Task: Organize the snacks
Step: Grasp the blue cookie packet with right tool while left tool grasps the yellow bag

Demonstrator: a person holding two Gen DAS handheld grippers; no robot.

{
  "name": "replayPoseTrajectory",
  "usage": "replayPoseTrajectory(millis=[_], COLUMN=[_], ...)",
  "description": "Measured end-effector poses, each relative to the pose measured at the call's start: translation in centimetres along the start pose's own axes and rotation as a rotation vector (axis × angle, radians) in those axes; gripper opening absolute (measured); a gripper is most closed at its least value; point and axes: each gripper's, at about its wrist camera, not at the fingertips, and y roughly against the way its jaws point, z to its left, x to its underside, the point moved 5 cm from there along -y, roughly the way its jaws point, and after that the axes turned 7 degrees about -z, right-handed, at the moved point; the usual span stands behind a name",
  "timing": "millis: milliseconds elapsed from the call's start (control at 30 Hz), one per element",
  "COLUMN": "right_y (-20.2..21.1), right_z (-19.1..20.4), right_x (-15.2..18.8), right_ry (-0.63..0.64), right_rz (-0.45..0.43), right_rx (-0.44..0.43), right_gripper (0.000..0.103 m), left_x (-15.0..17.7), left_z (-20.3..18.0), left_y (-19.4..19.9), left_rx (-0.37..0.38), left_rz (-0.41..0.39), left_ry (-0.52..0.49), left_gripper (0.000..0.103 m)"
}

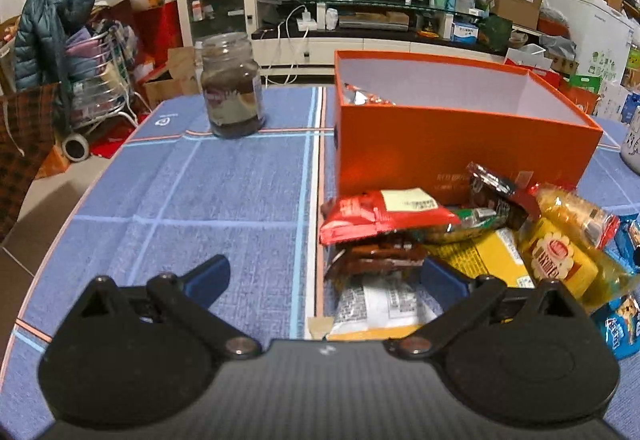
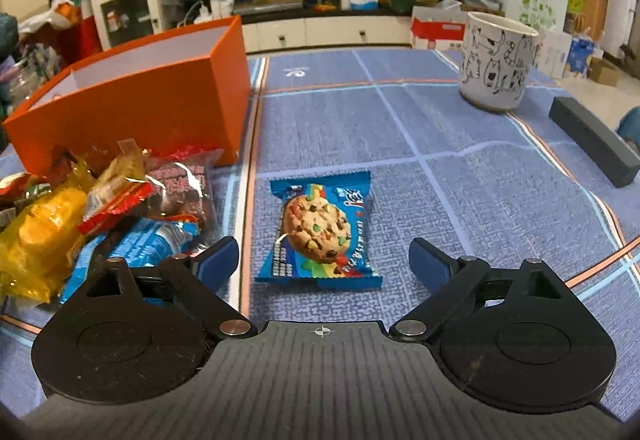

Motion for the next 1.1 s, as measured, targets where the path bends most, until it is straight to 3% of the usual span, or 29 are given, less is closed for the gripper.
replayPoseTrajectory(millis=[400,733,933,1100], right_y=[0.1,0.7,2.7,2.3], right_z=[0.6,0.6,0.9,0.8], right_x=[0.7,0.6,-1.2,-1.0], right_ry=[0.009,0.026,0.034,0.022], right_rz=[0.002,-0.037,-0.15,-0.114], right_rx=[0.019,0.021,0.013,0.023], right_gripper=[0.086,0.086,0.09,0.091], left_x=[-0.2,-0.1,-1.0,-0.5], left_z=[-2.1,-2.4,-1.8,-2.4], left_y=[-1.0,-2.5,-0.5,0.8], left_rx=[0.067,0.037,0.091,0.111], left_rz=[-0.071,-0.093,-0.076,-0.07], left_ry=[-0.003,0.005,0.059,0.048], left_gripper=[0.101,0.101,0.101,0.101])
